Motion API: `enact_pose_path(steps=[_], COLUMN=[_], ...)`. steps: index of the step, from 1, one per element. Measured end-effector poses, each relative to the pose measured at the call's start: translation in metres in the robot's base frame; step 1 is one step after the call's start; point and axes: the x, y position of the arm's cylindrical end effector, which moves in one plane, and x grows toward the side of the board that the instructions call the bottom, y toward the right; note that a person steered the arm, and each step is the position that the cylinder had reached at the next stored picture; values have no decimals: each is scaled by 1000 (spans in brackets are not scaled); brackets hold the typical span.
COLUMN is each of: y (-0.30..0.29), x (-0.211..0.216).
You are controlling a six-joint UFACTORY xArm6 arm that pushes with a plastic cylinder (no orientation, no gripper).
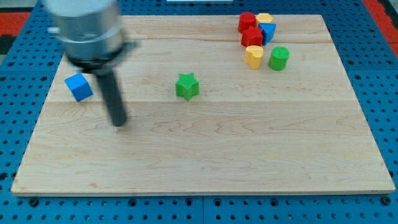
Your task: Move the blue cube to the left of the green star
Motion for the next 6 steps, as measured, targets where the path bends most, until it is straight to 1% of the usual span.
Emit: enact_pose_path(steps=[1, 2, 3, 4, 5, 6], y=[-103, -86, -47, -114, -105, -57], x=[-27, -103, -89, -103, -69, -41])
